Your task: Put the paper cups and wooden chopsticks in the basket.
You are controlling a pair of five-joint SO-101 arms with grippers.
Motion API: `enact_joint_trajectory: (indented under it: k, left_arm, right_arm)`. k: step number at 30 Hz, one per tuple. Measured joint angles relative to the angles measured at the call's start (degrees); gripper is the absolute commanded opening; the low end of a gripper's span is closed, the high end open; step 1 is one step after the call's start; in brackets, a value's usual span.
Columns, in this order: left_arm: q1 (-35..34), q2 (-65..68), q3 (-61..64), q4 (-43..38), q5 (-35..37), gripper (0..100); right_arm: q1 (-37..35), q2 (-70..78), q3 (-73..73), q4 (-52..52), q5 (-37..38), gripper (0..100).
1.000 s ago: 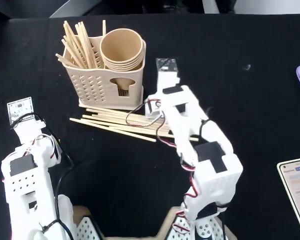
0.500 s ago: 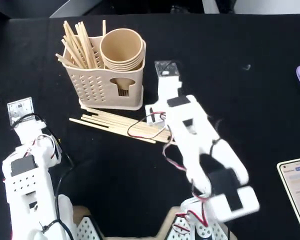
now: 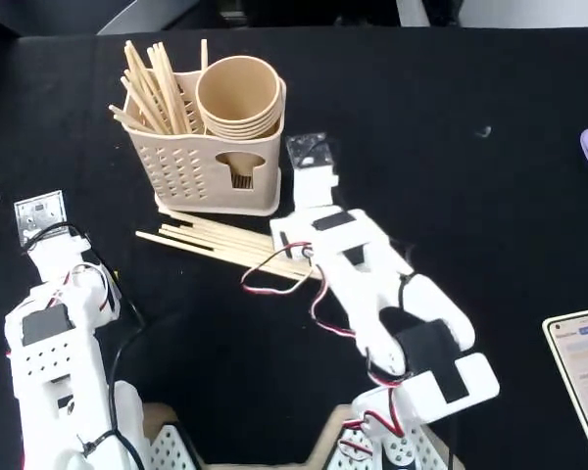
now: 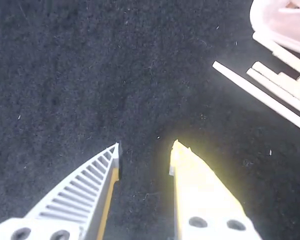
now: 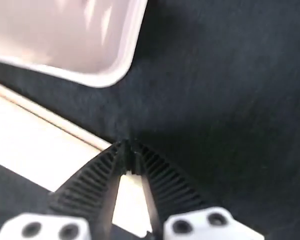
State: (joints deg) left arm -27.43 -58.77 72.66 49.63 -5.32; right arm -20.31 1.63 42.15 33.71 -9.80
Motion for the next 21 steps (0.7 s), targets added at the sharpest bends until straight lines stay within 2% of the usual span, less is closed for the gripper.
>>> enact_joint_trajectory:
  k: [4,13,21]
  left_arm:
    - [0.0,0.0,0.0,0.0,0.0,17]
    - [0.0,0.0,0.0,0.0,0.0,17]
    - [0.0,0.0,0.0,0.0,0.0,17]
  right_arm:
    - [-1.8,-1.5,0.1,4.2,0.0,1.1]
    - [-8.9,-8.4,6.8,5.8,0.4,1.1]
    - [-9.3,-21.4,12.3,6.7,1.2,3.0]
